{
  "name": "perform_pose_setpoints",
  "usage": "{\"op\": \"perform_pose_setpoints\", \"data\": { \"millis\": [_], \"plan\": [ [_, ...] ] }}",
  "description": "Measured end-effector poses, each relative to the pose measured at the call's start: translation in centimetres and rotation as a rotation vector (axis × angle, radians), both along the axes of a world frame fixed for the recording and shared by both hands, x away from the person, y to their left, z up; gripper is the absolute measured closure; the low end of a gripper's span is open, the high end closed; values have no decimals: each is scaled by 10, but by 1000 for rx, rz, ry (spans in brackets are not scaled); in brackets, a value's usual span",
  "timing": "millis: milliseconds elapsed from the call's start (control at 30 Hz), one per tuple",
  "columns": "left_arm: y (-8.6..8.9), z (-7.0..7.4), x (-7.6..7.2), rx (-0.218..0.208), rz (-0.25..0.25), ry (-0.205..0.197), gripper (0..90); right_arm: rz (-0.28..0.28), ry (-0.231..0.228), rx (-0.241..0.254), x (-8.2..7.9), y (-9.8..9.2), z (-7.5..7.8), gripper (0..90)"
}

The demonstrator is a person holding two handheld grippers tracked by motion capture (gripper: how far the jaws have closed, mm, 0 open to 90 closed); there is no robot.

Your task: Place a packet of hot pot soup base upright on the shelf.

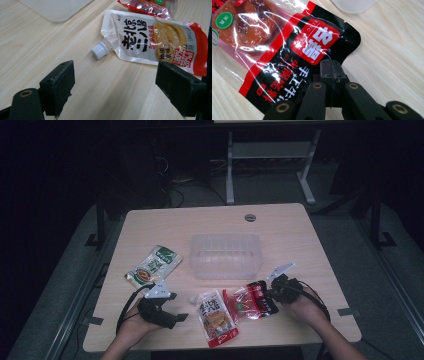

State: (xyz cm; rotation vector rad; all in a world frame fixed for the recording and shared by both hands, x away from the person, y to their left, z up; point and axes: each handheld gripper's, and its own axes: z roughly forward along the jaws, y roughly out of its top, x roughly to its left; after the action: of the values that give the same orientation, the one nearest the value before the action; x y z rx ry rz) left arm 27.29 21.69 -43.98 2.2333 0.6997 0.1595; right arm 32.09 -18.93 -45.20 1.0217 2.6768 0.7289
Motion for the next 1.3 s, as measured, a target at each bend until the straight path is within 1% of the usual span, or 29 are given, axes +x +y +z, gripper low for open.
{"op": "perform_pose_setpoints", "data": {
  "millis": [67,200,400,433,500,533,600,667,700,767,800,867,933,967,1000,1033,1067,1167,1200,1233,1300],
  "plan": [
    [-1,0,0,-7,-2,-2,153,-9,-1,-4,0,-2,0,900],
    [-3,2,0,-8,-4,-3,153,-33,-11,-29,1,-9,1,900],
    [-14,6,0,-25,-20,-12,153,-69,-20,-55,6,-19,1,900],
    [-17,6,0,-26,-25,-18,154,-72,-13,-46,6,-21,1,900],
    [-22,9,1,-38,-37,-28,187,-82,-2,-21,7,-24,2,900],
    [-24,9,1,-45,-38,-32,205,-89,-2,12,6,-27,4,900],
    [-30,11,2,-59,-37,-35,229,-108,-8,58,5,-33,8,893],
    [-35,13,5,-61,-57,-46,298,-129,-12,93,4,-42,11,828],
    [-39,14,6,-60,-57,-51,319,-142,-11,111,3,-46,12,805],
    [-48,14,7,-58,-56,-61,394,-168,-9,144,1,-55,14,720],
    [-51,14,8,-54,-61,-68,427,-170,-12,169,0,-61,15,686],
    [-58,14,10,-51,-82,-67,504,-178,-25,185,-2,-68,17,625],
    [-66,14,13,-44,-101,-72,569,-180,-29,216,-3,-74,18,575],
    [-71,14,15,-40,-113,-74,609,-182,-27,221,-5,-75,18,546],
    [-74,14,16,-43,-120,-75,647,-181,-23,227,-5,-77,18,496],
    [-78,13,17,-51,-131,-71,675,-178,-23,228,-5,-78,17,466],
    [-82,13,19,-55,-145,-71,723,-177,-20,229,-6,-77,17,442],
    [-96,12,23,-45,-181,-79,833,-156,-19,233,-5,-77,15,397],
    [-100,11,24,-48,-189,-79,869,-150,-21,237,-4,-77,15,389],
    [-106,11,26,-45,-203,-80,887,-151,-17,240,-4,-76,15,383],
    [-114,10,28,-42,-213,-76,895,-148,-13,244,-4,-76,14,364]
  ]
}}
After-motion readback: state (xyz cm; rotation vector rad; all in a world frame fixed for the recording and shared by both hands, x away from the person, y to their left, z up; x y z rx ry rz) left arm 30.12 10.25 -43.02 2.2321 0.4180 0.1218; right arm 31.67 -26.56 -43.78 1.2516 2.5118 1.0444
